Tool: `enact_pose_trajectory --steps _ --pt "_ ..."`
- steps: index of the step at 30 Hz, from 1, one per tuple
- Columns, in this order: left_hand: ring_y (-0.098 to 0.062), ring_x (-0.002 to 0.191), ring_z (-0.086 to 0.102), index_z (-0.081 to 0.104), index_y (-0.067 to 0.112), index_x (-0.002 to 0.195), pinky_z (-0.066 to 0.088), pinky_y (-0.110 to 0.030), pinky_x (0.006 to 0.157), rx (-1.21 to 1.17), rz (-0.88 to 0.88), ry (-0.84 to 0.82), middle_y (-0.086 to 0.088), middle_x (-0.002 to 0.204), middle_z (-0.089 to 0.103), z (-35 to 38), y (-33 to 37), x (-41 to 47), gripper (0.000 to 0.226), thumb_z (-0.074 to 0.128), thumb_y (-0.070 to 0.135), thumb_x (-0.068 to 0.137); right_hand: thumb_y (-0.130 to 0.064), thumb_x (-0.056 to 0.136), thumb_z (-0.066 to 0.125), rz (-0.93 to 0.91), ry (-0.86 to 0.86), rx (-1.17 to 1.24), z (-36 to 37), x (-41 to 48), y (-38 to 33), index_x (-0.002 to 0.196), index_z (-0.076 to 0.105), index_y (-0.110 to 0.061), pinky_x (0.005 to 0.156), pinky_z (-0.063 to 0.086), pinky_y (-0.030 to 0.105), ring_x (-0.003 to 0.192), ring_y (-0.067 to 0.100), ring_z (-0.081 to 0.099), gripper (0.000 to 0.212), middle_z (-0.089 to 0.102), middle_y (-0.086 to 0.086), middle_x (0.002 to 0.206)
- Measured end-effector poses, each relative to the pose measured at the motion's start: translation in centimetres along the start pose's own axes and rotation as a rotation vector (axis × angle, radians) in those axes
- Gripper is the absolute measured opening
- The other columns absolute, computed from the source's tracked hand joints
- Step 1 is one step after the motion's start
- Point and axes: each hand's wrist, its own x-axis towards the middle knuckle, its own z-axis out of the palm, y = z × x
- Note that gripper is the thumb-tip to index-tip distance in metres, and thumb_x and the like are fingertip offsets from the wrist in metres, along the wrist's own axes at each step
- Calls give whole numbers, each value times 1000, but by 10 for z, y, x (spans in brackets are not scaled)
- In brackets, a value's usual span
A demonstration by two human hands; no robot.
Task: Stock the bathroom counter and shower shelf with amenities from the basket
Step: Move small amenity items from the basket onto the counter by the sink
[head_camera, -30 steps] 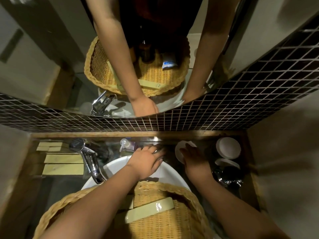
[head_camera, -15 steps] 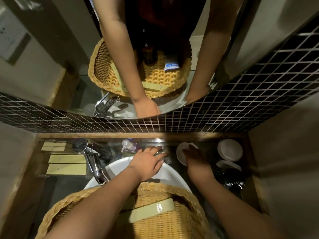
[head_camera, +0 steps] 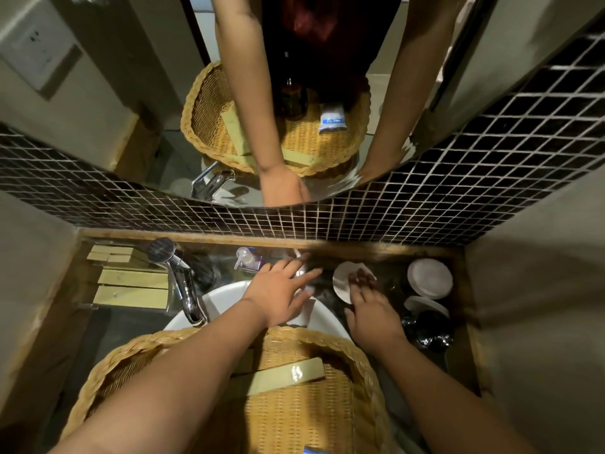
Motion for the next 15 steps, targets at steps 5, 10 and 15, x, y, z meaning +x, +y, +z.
enact_pose_trajectory --steps 5,10,15 --pt "-25 151 16 16 48 155 24 -48 117 -40 -1 40 6 168 5 -12 4 -15 56 19 62 102 -46 103 34 -10 34 -52 -7 2 -3 160 -2 -18 123 7 40 154 22 -9 72 -10 5 167" --pt "-23 153 11 9 50 155 17 -49 119 -4 -26 33 6 168 4 -29 9 -41 57 17 65 100 -35 106 27 -11 142 -39 -39 -18 -10 160 -1 -14 124 3 37 154 21 -6 64 -6 5 168" --pt "-23 153 8 5 49 156 16 -49 119 50 -43 63 6 168 2 -60 12 -80 61 12 69 99 -16 101 39 7 207 -98 -90 -56 -23 159 -4 -10 122 -2 37 154 21 -5 73 -5 7 168"
